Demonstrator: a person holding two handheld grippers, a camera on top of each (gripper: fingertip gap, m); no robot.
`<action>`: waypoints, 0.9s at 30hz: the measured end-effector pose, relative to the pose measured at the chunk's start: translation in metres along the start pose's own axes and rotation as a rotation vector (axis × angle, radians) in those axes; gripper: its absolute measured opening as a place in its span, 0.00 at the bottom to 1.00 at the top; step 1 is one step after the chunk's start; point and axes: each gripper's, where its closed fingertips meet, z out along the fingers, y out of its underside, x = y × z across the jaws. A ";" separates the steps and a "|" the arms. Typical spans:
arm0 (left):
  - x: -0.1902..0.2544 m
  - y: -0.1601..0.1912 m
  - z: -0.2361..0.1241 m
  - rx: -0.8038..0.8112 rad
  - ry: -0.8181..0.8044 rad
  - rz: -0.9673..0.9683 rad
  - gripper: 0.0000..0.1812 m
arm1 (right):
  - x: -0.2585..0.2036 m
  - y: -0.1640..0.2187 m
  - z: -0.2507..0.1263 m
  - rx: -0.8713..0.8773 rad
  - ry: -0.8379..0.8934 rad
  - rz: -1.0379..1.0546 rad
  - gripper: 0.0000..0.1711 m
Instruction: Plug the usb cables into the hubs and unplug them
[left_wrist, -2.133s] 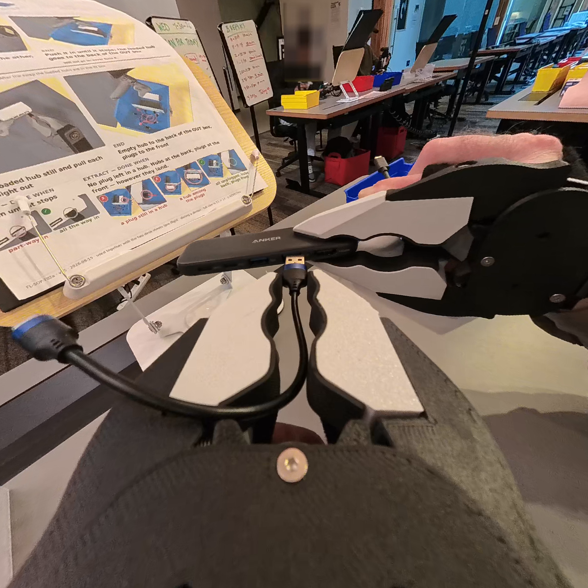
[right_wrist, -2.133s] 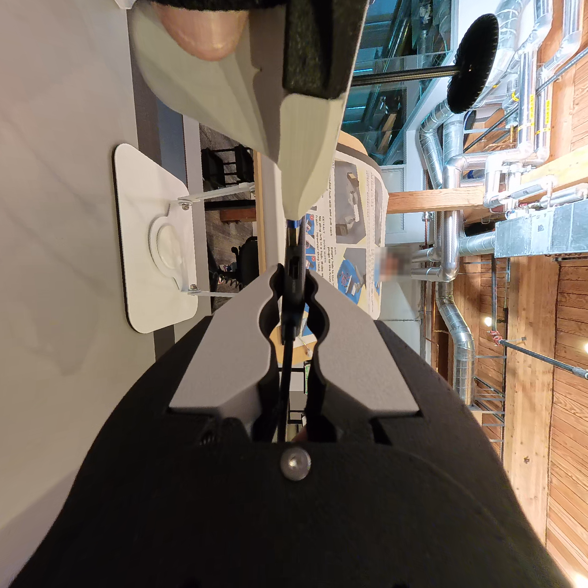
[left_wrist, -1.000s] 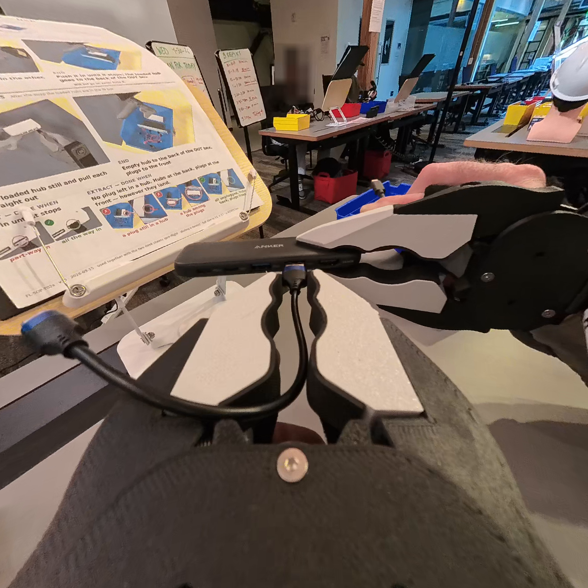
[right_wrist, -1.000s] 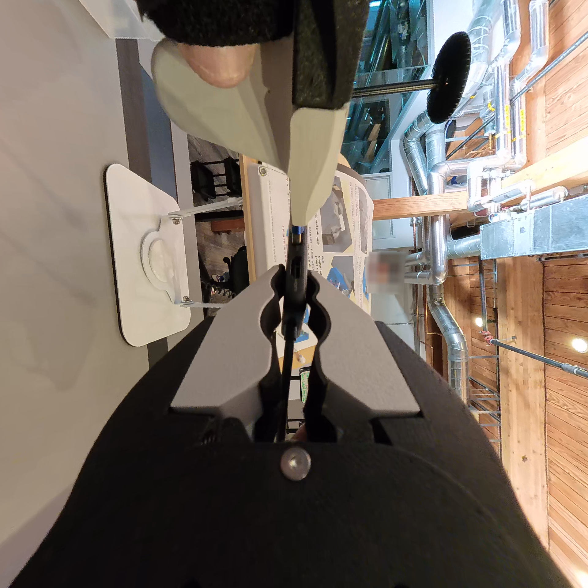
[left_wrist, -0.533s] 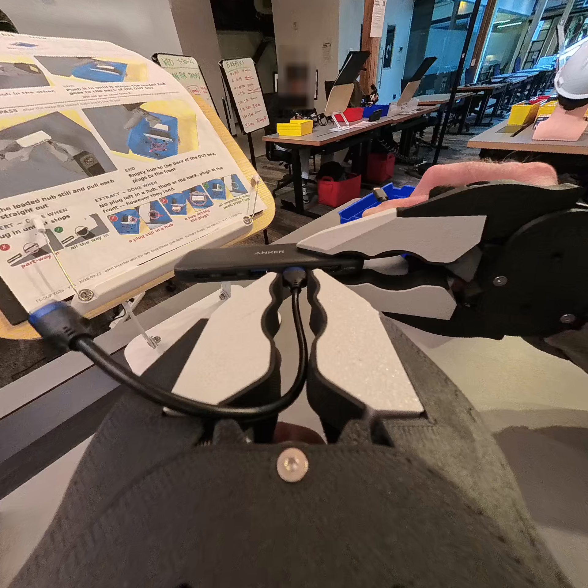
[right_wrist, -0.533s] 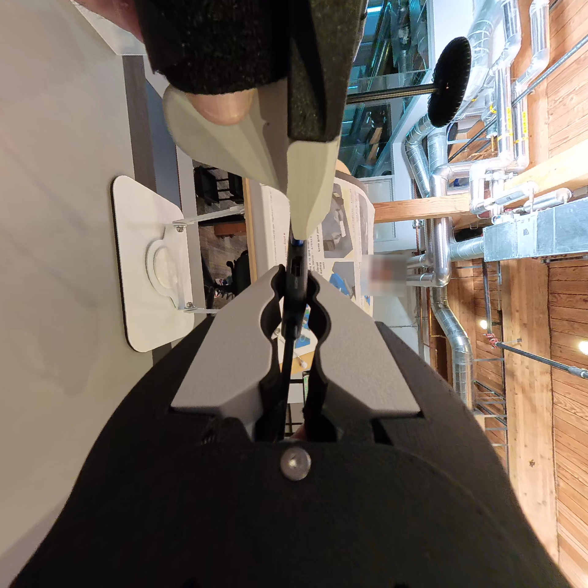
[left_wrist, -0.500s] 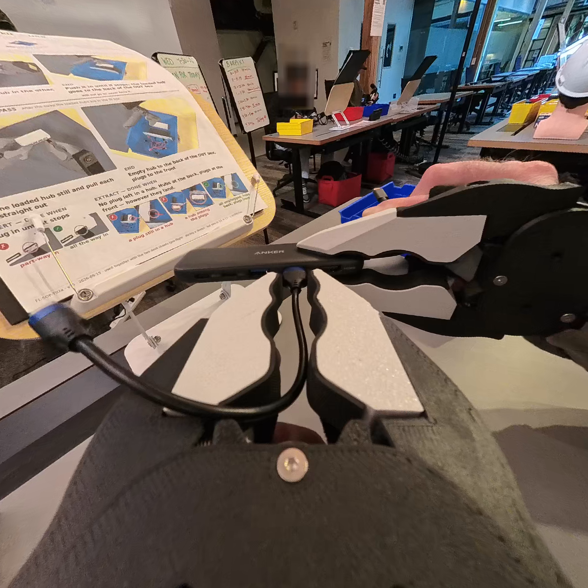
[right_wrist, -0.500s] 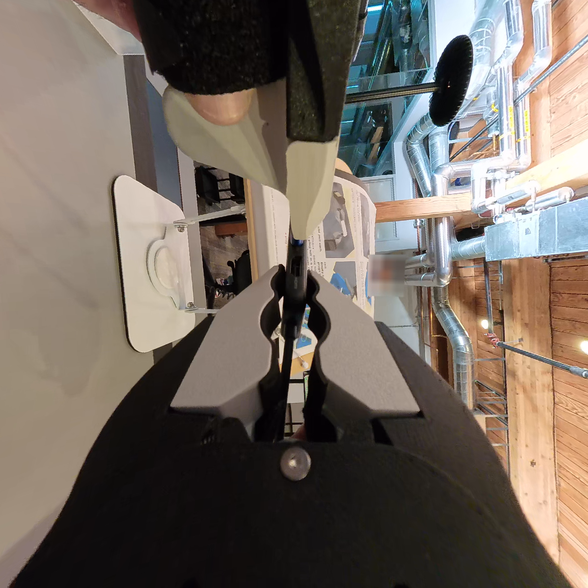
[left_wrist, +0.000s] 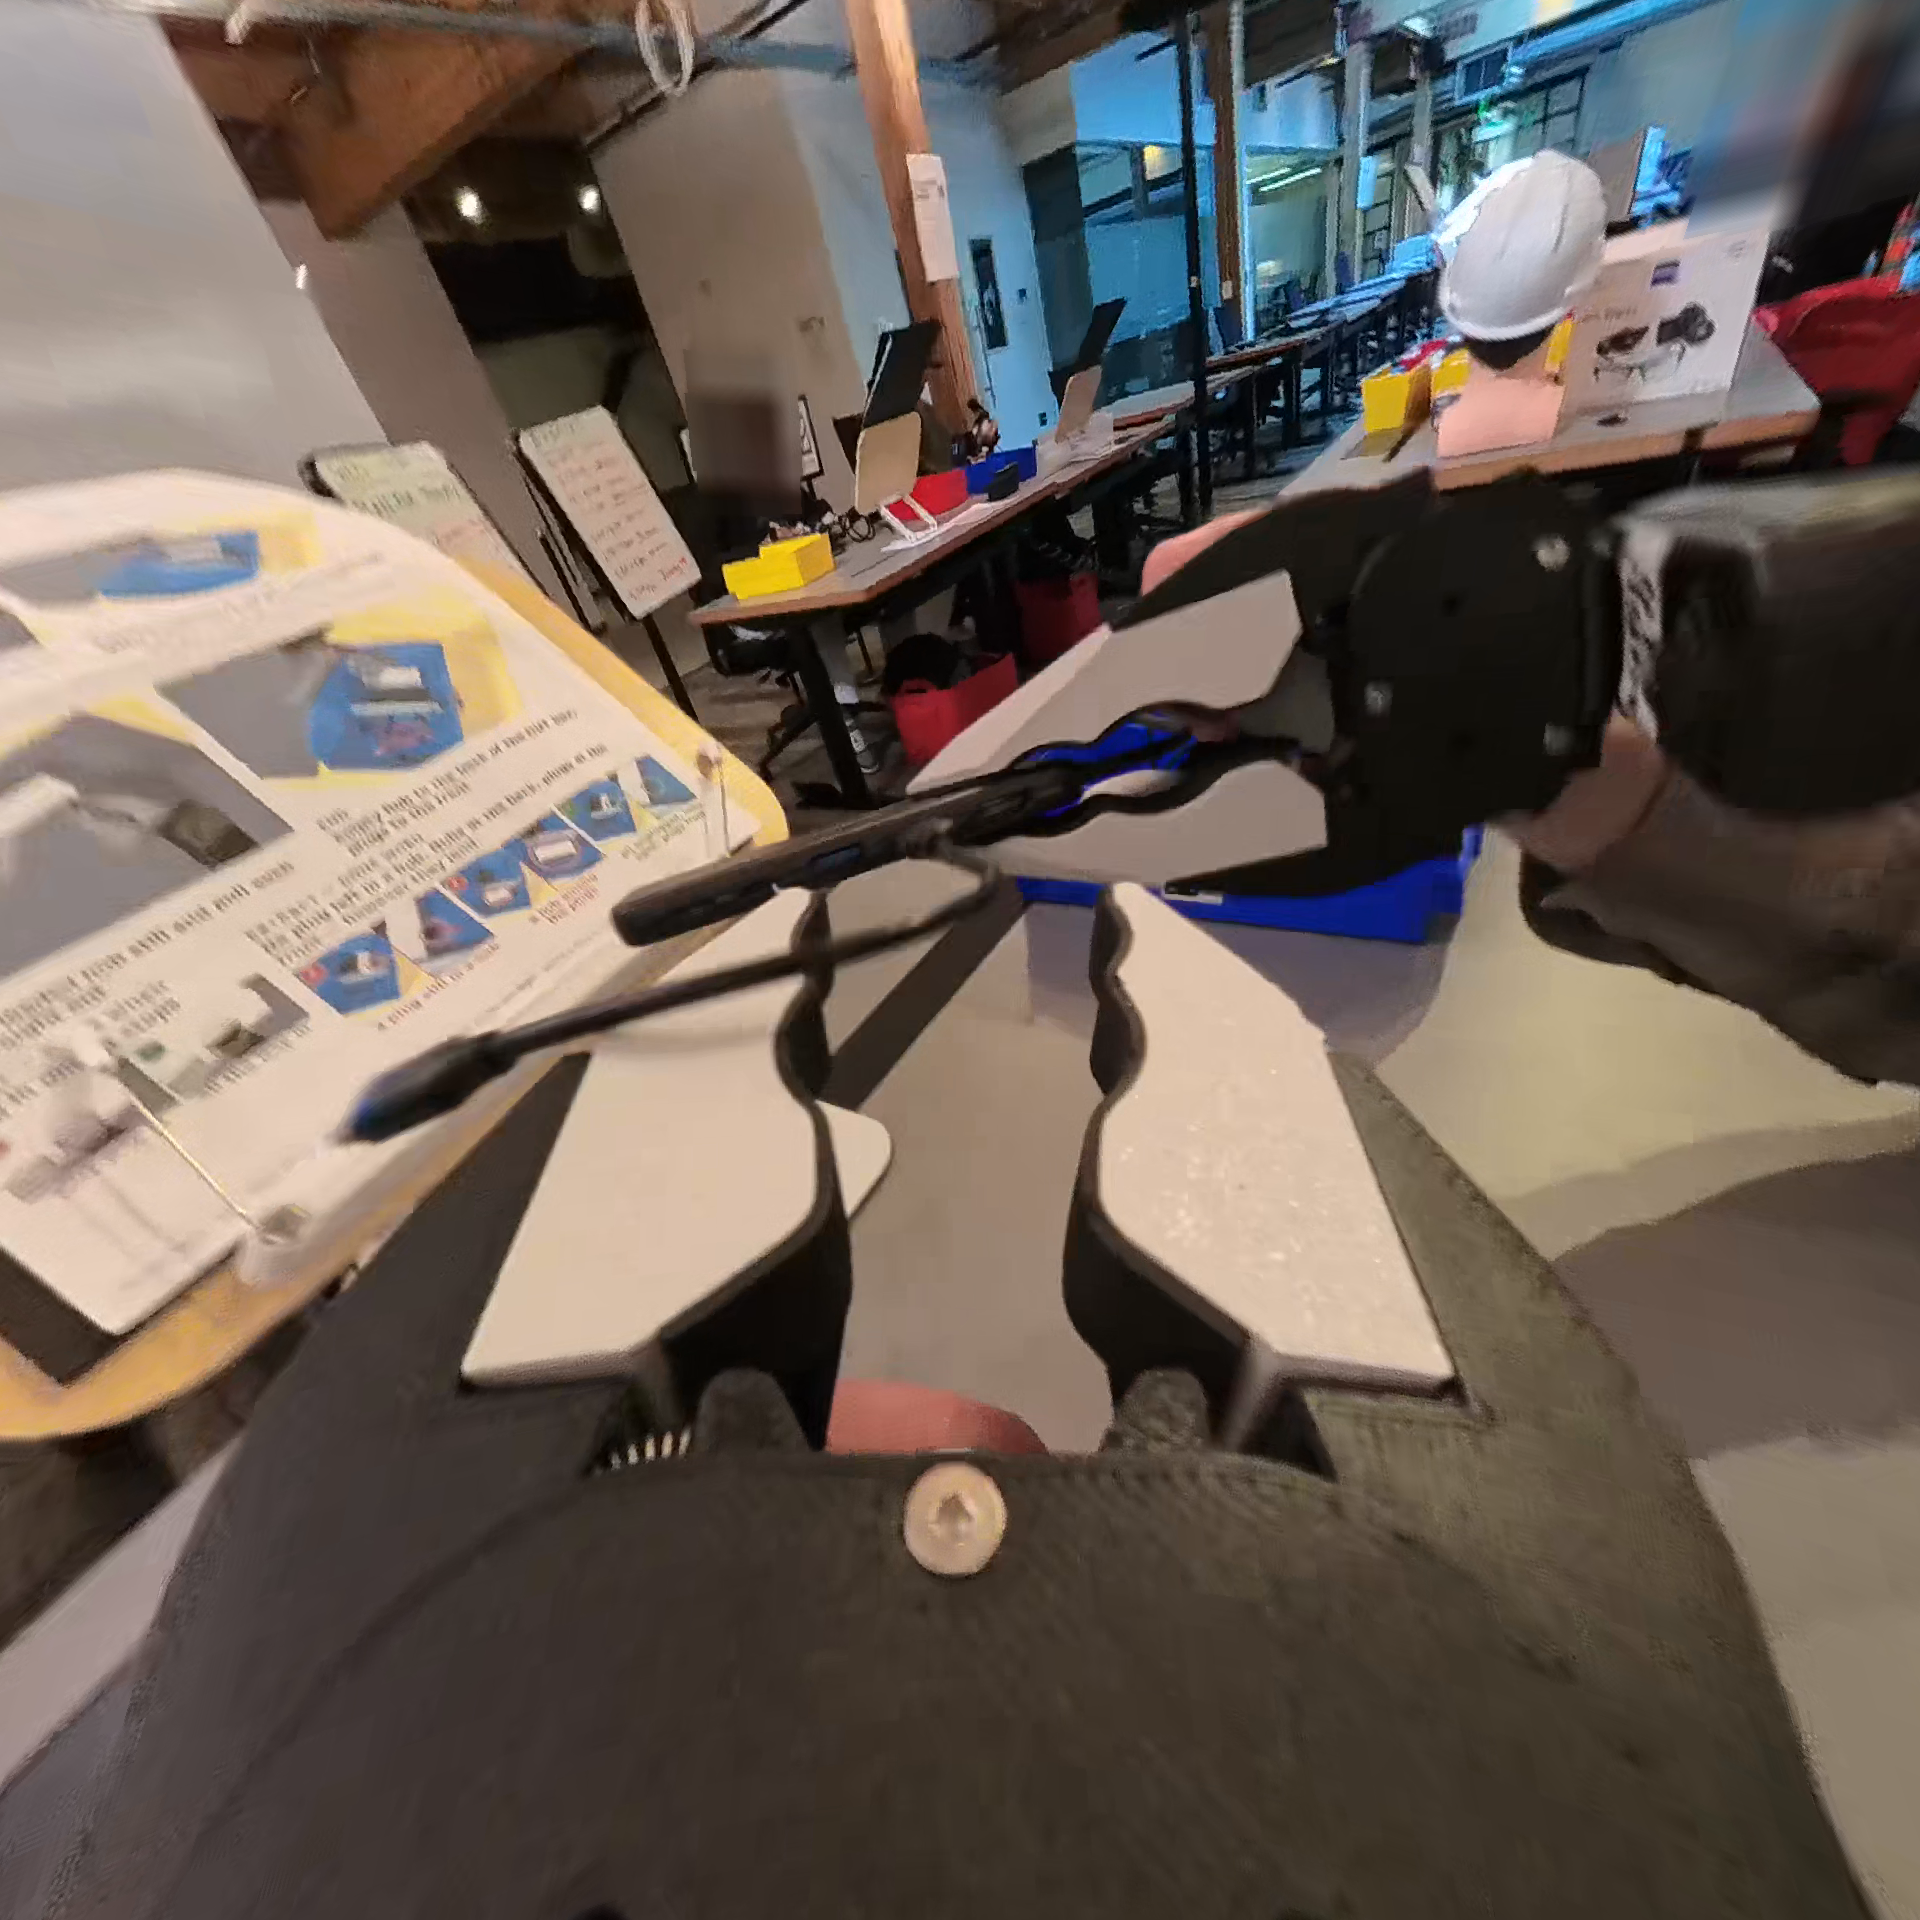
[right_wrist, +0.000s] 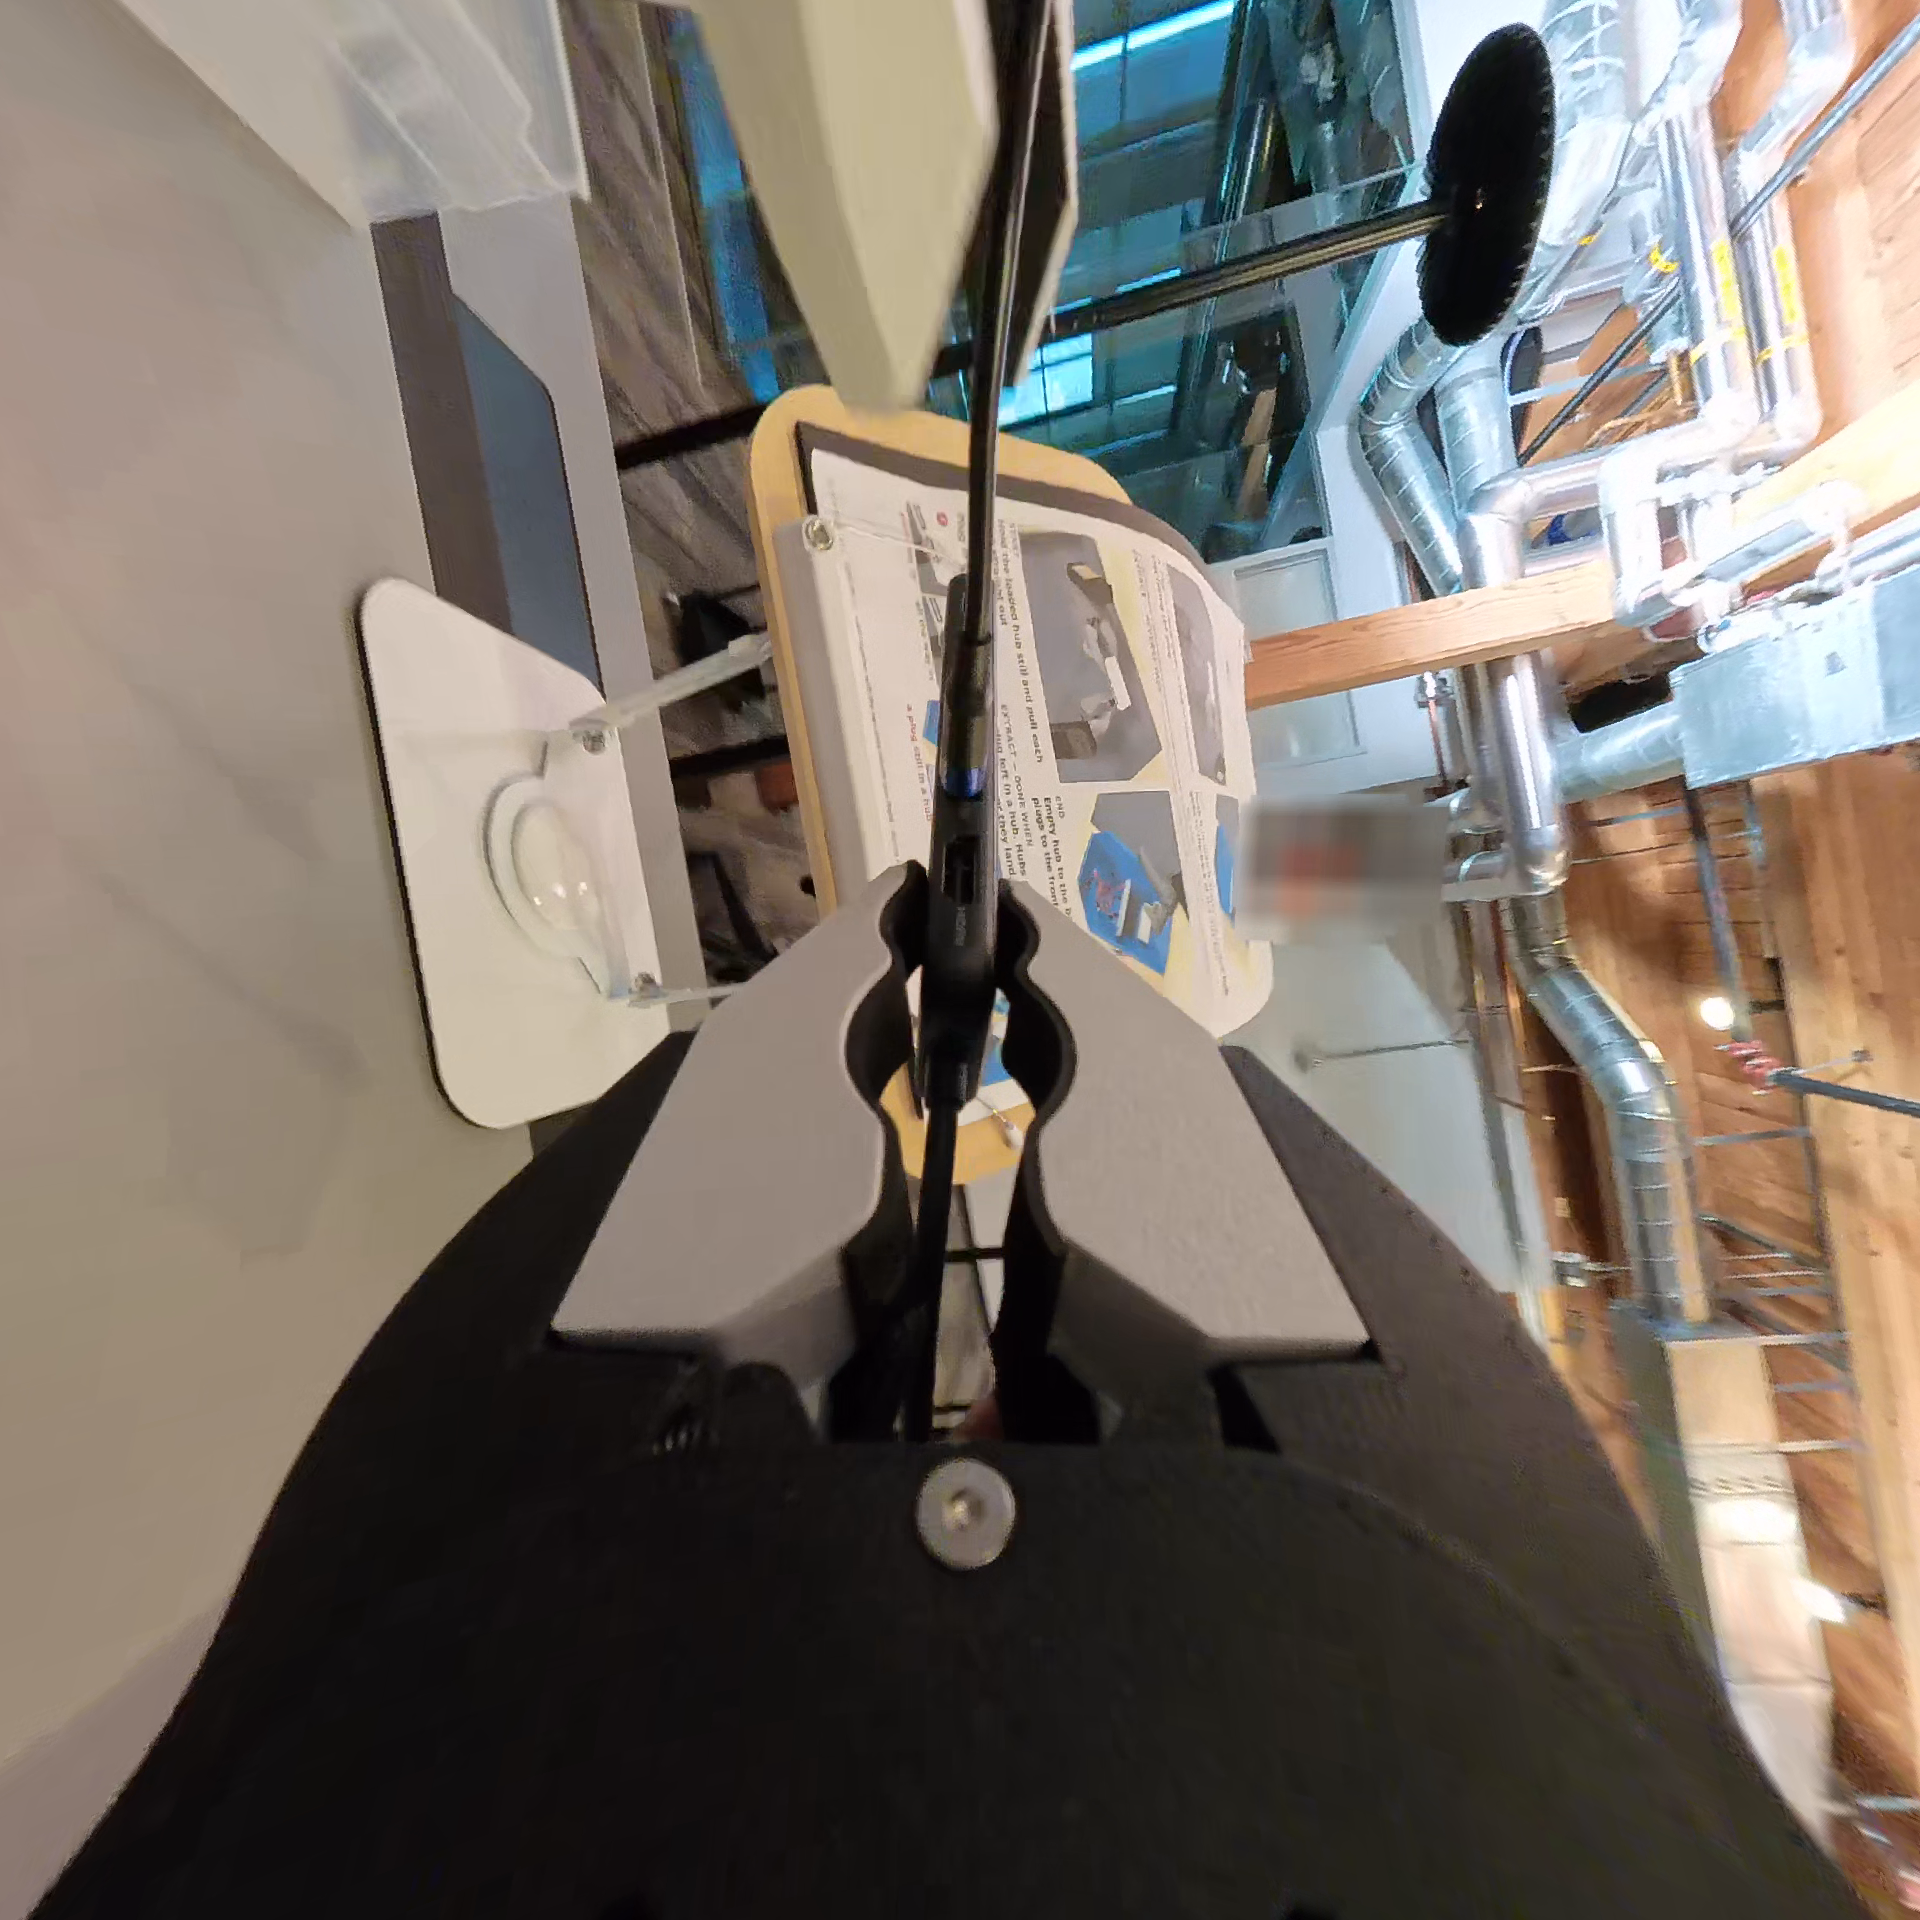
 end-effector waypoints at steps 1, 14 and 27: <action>-0.001 0.000 -0.004 -0.011 0.005 0.038 0.25 | 0.003 0.000 -0.003 0.022 -0.017 0.042 0.05; -0.018 0.005 -0.016 0.031 -0.037 0.236 0.32 | -0.002 -0.042 -0.052 0.385 -0.386 0.396 0.05; 0.032 0.013 -0.012 0.041 0.210 0.268 0.10 | -0.024 -0.051 -0.070 0.496 -0.689 0.610 0.05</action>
